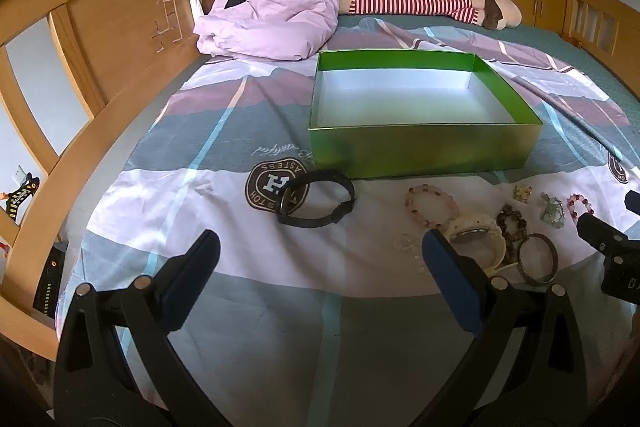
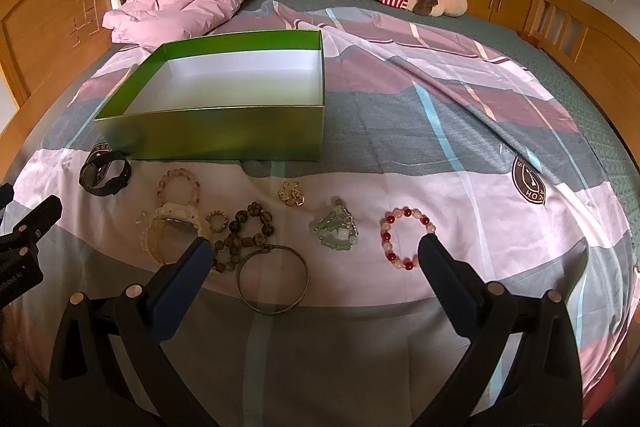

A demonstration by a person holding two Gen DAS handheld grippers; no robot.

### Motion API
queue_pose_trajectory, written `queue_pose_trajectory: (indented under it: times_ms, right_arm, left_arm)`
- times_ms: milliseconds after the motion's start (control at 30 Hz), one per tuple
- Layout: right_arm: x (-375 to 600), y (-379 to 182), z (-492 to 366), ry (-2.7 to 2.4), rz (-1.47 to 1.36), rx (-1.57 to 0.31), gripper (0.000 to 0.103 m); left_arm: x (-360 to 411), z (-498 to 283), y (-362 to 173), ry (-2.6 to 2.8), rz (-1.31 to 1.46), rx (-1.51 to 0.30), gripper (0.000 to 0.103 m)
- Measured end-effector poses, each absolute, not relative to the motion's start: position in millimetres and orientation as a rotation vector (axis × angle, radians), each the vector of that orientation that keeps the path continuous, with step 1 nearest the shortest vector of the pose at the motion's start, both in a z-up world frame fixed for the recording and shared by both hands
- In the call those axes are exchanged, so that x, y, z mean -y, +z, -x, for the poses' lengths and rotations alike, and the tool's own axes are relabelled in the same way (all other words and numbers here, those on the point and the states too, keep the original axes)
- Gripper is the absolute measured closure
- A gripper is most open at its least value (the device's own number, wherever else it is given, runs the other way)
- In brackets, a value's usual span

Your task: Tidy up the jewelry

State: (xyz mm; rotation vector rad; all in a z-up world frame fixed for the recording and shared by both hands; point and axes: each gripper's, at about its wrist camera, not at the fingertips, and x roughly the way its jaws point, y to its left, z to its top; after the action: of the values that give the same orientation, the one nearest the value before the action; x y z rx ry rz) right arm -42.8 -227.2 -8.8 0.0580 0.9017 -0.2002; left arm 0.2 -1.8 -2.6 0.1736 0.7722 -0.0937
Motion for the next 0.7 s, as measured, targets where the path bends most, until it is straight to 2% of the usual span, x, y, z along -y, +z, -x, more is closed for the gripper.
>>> queue_pose_trajectory:
  times_ms: [700]
  right_arm:
    - [225.9,-13.1,41.5,-0.2,-0.047,-0.92,0.001]
  left_arm:
    - [2.2,-3.3,-8.7,-0.098,-0.174,-0.798,0.002]
